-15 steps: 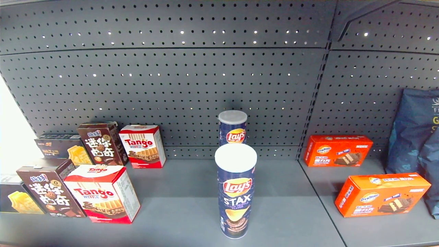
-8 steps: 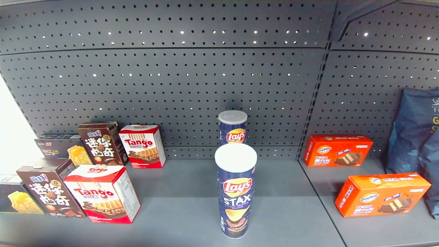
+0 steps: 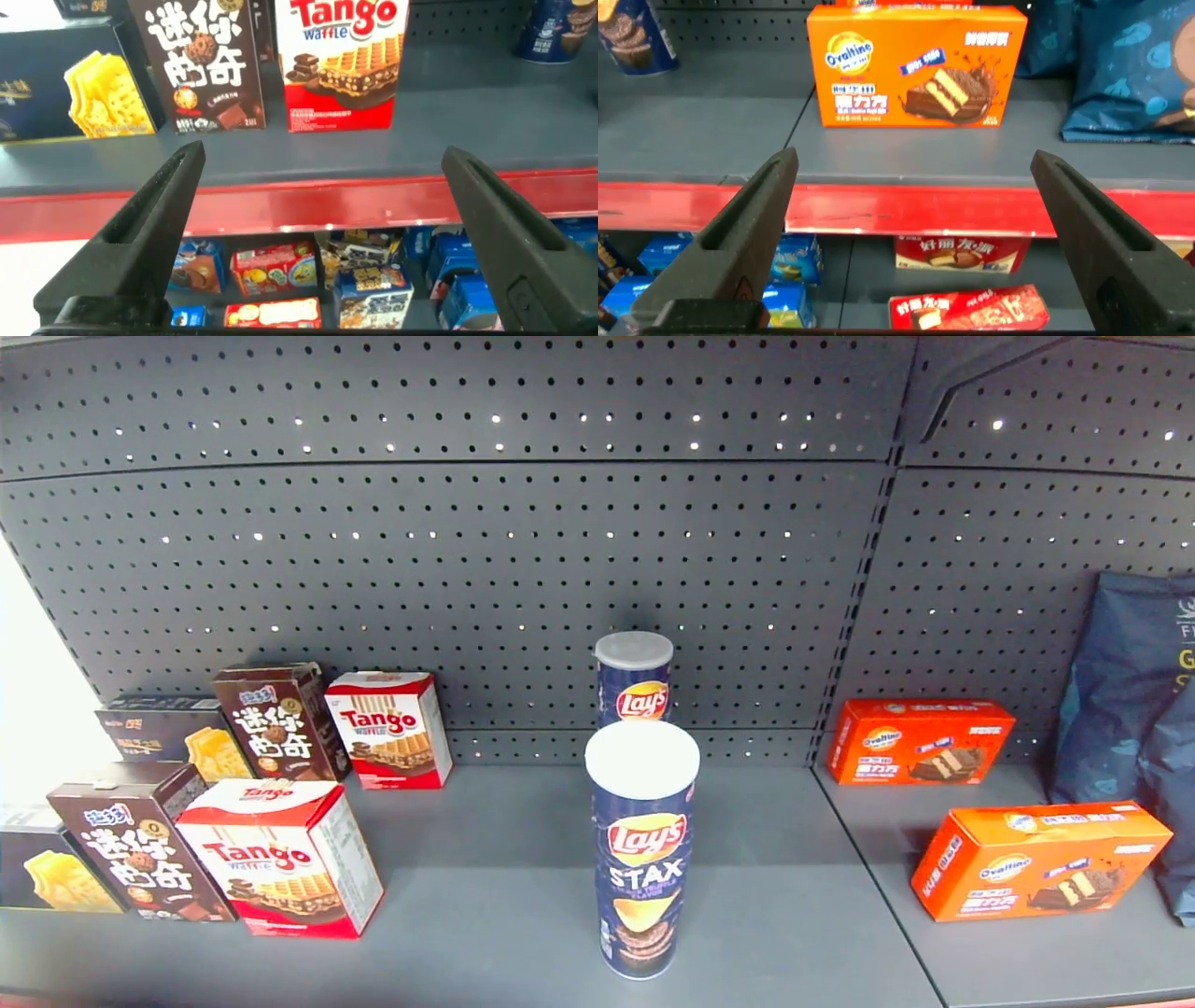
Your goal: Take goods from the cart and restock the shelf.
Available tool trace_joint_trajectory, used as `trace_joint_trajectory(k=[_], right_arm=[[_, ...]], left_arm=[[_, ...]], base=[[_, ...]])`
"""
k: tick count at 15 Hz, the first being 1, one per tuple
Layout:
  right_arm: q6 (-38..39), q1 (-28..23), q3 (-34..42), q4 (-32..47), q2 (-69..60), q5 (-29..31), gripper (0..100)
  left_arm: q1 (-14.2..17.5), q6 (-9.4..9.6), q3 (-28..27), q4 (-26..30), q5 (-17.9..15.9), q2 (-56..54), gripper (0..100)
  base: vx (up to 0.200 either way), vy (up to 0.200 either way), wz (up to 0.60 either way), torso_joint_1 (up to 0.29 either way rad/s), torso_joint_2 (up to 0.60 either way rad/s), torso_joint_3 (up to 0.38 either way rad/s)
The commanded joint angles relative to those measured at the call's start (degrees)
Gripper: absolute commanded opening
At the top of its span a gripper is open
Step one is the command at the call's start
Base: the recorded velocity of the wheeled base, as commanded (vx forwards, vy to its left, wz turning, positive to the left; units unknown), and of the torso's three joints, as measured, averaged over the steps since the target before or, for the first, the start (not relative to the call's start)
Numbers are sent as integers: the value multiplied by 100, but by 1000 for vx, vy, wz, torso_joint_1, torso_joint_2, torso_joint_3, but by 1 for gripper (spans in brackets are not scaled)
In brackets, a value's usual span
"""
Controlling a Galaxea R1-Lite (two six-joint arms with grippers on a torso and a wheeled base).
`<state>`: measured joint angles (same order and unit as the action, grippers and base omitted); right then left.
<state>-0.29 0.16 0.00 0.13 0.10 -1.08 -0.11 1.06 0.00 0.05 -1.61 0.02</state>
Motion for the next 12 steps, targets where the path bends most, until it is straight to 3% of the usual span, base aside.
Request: trace_joint_trajectory(k=[1, 12], right_arm=[[-6, 2, 0, -5, -10, -6, 100], [3, 2, 0, -5, -10, -15, 100]], left_arm=[[2, -45, 0, -14, -6, -2, 100], [2, -36, 0, -14, -6, -2, 100]], base=[[0, 0, 0, 0, 0, 0], [0, 0, 0, 0, 0, 0]])
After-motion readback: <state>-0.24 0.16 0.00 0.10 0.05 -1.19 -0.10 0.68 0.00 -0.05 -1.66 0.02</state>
